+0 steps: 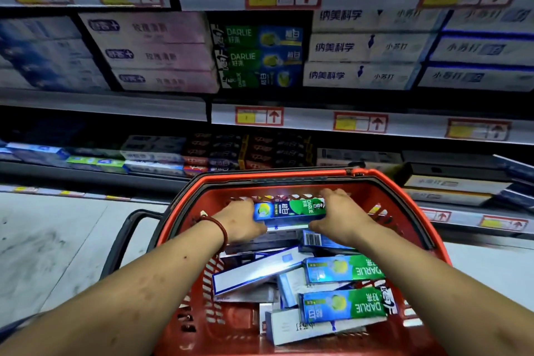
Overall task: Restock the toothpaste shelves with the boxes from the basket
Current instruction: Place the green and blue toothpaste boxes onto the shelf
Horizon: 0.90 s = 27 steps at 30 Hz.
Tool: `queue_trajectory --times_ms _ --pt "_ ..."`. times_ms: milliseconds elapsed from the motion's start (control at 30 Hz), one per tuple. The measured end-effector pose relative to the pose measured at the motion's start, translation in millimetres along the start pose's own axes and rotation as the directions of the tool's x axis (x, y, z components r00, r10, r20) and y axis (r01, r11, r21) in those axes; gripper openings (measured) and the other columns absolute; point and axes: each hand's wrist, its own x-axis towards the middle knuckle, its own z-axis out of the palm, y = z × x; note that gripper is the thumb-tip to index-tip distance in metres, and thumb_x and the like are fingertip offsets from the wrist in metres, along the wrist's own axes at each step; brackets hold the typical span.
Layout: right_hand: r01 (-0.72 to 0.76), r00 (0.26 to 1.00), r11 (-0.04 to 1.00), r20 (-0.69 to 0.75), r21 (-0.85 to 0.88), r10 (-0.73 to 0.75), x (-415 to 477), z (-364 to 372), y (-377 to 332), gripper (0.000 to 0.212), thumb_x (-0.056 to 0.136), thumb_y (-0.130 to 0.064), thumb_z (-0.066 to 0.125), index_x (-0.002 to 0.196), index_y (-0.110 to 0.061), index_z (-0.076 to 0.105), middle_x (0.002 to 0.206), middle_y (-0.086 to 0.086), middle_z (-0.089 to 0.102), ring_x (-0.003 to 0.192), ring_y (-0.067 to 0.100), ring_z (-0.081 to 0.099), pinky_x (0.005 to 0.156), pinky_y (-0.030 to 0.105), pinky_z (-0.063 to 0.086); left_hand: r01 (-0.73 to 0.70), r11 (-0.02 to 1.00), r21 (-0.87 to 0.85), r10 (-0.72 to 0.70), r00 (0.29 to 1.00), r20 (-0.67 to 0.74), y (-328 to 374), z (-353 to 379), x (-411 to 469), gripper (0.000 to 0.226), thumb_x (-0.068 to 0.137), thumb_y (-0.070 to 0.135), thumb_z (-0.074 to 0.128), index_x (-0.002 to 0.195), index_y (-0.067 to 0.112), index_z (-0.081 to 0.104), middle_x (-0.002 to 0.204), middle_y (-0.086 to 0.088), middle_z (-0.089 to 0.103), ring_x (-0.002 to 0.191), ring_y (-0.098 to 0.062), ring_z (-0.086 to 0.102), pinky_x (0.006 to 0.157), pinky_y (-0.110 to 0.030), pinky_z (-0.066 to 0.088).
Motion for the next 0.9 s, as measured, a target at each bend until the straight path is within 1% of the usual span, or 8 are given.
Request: queue_trajectory --times_ms 167,267,467,600,667,767,833,900 --pt "-0.100 0.995 0.989 0.018 0.108 0.098 8 4 -5 0.082 0.088 -0.025 0.072 0.152 0.000 0.028 0.134 0.015 0.059 0.108 0.026 0.061 0.080 0.028 0.048 0.036 0.994 -0.105 -0.040 0.998 -0.044 -1 11 11 0.036 0.091 0.022 0.070 0.124 0.013 0.059 0.113 -0.005 0.068 0.094 -0.018 0.061 0.077 -0.022 0.043" --pt "-0.132 0.990 0.966 -0.026 0.224 0.141 12 1 -6 0.054 0.083 -0.027 0.075 0.127 -0.007 0.051 0.116 0.011 0.066 0.094 0.025 0.063 0.075 0.031 0.051 0.101 0.961 -0.259 -0.130 0.987 -0.099 -2 10 13 0.031 0.088 0.023 0.073 0.117 0.018 0.060 0.111 -0.006 0.070 0.097 -0.021 0.067 0.077 -0.024 0.047" --pt "-0.117 0.977 0.924 -0.124 0.364 0.173 2 -15 -24 0.032 0.084 -0.028 0.067 0.111 -0.014 0.056 0.099 0.011 0.067 0.086 0.031 0.068 0.068 0.038 0.055 0.112 0.826 -0.552 -0.311 0.908 -0.281 -5 -8 2 0.010 0.086 0.030 0.067 0.083 0.021 0.069 0.093 -0.004 0.074 0.088 -0.027 0.072 0.079 -0.036 0.060" --pt "-0.075 0.968 0.925 -0.196 0.372 0.157 -12 -15 -46 0.038 0.079 -0.040 0.063 0.113 -0.024 0.055 0.120 0.011 0.048 0.104 0.040 0.061 0.088 0.047 0.057 0.106 0.786 -0.609 -0.340 0.897 -0.282 11 -20 -10 0.039 0.076 0.042 0.074 0.108 0.026 0.061 0.111 -0.005 0.066 0.098 -0.028 0.068 0.079 -0.030 0.052" --pt "-0.029 0.942 0.928 -0.300 0.371 0.150 -17 -20 -49 0.036 0.084 -0.037 0.065 0.116 -0.024 0.056 0.122 0.009 0.043 0.111 0.036 0.054 0.095 0.041 0.051 0.054 0.763 -0.644 -0.319 0.898 -0.303 17 -27 -12 0.054 0.065 0.047 0.075 0.113 0.025 0.063 0.112 -0.005 0.065 0.099 -0.028 0.068 0.085 -0.033 0.055" --pt "0.073 0.882 0.906 -0.452 0.416 0.136 -23 -42 -48 0.027 0.086 -0.028 0.067 0.111 -0.026 0.056 0.117 0.006 0.046 0.104 0.025 0.056 0.085 0.027 0.045 -0.096 0.562 -0.822 -0.260 0.923 -0.285 20 -45 -14 0.037 0.060 0.032 0.086 0.093 0.018 0.075 0.102 -0.012 0.075 0.089 -0.026 0.073 0.082 -0.037 0.058" --pt "0.152 0.852 0.871 -0.508 0.466 0.123 -24 -58 -49 0.025 0.086 -0.022 0.069 0.107 -0.027 0.056 0.115 0.003 0.050 0.090 0.015 0.056 0.072 0.023 0.042 -0.163 0.419 -0.893 -0.203 0.942 -0.267 22 -59 -20 0.018 0.071 0.012 0.086 0.086 0.015 0.077 0.098 -0.014 0.076 0.085 -0.025 0.071 0.078 -0.037 0.055" --pt "0.239 0.832 0.814 -0.544 0.529 0.109 -24 -69 -51 0.027 0.084 -0.015 0.070 0.106 -0.026 0.059 0.115 0.002 0.059 0.094 0.015 0.060 0.079 0.029 0.048 -0.209 0.319 -0.924 -0.135 0.955 -0.262 22 -72 -25 0.013 0.080 0.001 0.081 0.089 0.009 0.076 0.095 -0.015 0.075 0.081 -0.023 0.069 0.073 -0.033 0.054"
